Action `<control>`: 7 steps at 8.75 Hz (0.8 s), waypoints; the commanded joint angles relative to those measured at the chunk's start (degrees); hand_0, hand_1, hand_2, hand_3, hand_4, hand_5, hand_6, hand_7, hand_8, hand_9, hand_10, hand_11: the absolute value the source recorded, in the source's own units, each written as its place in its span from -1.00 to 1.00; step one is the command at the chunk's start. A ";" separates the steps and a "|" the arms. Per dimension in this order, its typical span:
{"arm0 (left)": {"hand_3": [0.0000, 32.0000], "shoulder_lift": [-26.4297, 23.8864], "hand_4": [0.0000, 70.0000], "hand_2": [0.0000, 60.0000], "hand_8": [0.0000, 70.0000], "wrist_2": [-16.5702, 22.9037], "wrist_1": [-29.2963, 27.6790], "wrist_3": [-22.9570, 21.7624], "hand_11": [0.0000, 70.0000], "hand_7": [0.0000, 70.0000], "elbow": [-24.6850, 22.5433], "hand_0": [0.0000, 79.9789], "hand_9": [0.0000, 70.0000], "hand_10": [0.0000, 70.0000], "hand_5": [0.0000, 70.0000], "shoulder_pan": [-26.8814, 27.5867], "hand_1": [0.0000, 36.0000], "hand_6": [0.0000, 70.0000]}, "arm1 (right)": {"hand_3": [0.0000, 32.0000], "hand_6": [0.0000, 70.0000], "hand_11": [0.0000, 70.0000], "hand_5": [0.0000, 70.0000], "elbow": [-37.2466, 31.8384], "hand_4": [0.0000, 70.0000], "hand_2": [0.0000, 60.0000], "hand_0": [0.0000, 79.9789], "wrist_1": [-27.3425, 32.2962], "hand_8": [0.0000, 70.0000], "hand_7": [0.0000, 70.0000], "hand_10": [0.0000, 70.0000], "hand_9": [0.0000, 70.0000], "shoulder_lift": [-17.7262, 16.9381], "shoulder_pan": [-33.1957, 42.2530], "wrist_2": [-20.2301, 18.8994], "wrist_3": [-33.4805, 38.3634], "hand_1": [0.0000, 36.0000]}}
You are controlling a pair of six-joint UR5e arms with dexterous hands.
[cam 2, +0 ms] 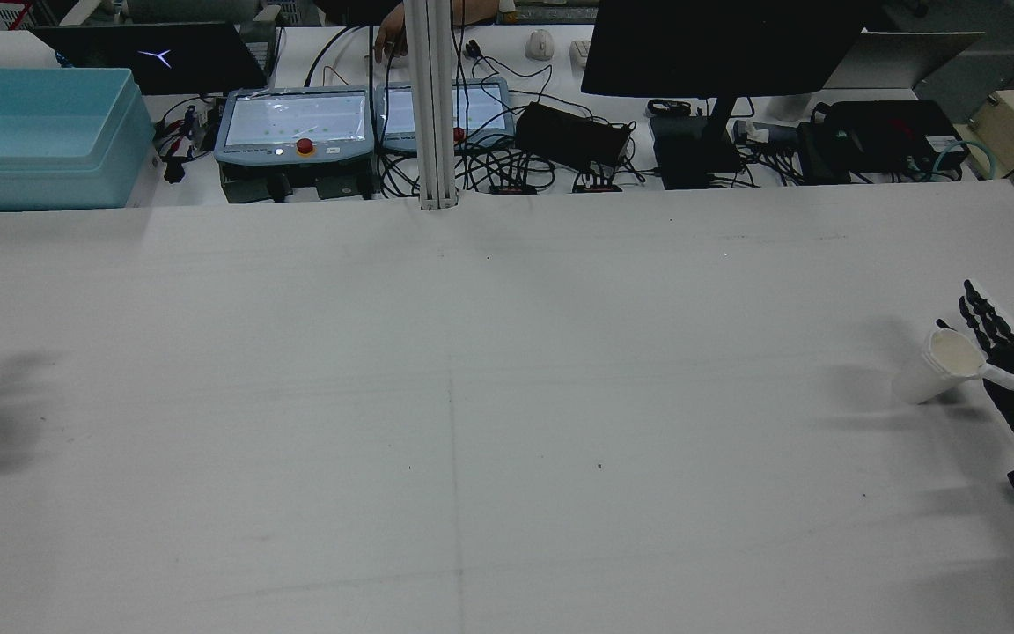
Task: Pour water
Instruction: 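Close the right hand fingers around the white paper cup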
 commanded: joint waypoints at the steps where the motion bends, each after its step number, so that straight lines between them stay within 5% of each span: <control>1: -1.00 0.74 0.83 0.29 -0.83 0.03 -1.57 0.06 -0.53 -0.65 0.65 1.00 -0.95 -0.75 0.69 0.07 1.00 -0.57 | -0.81 -1.00 -0.58 -0.87 0.06 -1.00 -0.76 0.13 0.23 -0.88 -1.00 -0.74 -0.96 0.05 -2.81 0.39 0.00 -0.38; 7: -1.00 3.20 0.81 0.34 -0.83 0.03 -3.42 0.06 -0.53 -0.65 0.57 1.00 -0.95 -0.75 0.68 0.16 1.00 -0.58 | -0.96 -1.00 -0.57 -0.74 0.50 -1.00 -0.68 0.19 0.23 -0.87 -0.93 -0.73 -0.95 0.05 -5.54 2.41 0.17 -0.20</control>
